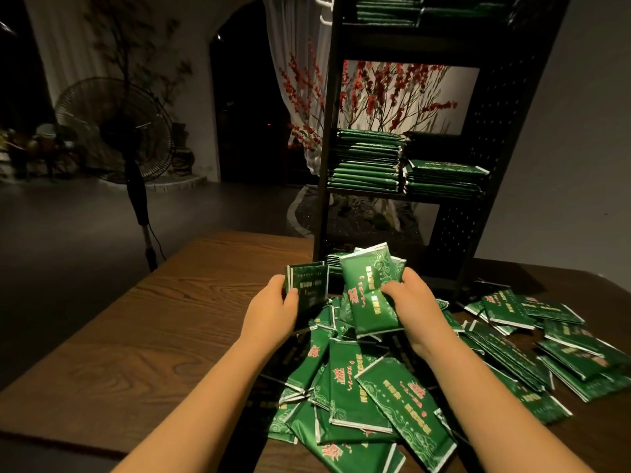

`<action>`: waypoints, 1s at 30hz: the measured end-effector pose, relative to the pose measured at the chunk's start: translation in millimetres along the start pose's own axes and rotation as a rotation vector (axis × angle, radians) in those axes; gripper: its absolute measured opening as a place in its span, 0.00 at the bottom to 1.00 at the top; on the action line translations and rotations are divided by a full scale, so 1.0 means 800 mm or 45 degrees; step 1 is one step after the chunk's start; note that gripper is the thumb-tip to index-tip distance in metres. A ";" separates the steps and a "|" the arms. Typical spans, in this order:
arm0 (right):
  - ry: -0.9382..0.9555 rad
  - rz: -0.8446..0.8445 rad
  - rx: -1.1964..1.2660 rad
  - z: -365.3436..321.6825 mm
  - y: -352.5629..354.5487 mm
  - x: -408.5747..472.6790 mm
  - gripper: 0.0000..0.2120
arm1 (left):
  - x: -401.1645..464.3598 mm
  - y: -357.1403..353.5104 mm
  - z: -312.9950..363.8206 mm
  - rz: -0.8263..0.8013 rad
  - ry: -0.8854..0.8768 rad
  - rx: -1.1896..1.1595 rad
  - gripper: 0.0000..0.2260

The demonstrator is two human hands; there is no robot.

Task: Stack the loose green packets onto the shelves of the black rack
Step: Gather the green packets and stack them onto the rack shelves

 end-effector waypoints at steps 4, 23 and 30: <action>-0.507 -0.016 0.510 0.016 -0.017 -0.005 0.03 | -0.019 -0.013 0.015 -0.089 0.420 -0.509 0.06; -0.113 -0.103 0.336 0.009 -0.015 -0.049 0.19 | -0.044 -0.019 0.059 -0.302 0.340 -0.827 0.11; 0.009 -0.172 0.216 0.026 -0.016 -0.051 0.25 | -0.067 -0.026 0.067 -0.167 0.166 -0.837 0.21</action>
Point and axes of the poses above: each hand's wrist, its own x-axis towards the middle knuckle, its own y-axis out of the back of the hand, z = x × y, the point moved 2 cm from there along x, towards the middle knuckle, and after that the axes turned 15 degrees about z, right-handed, at the moved point
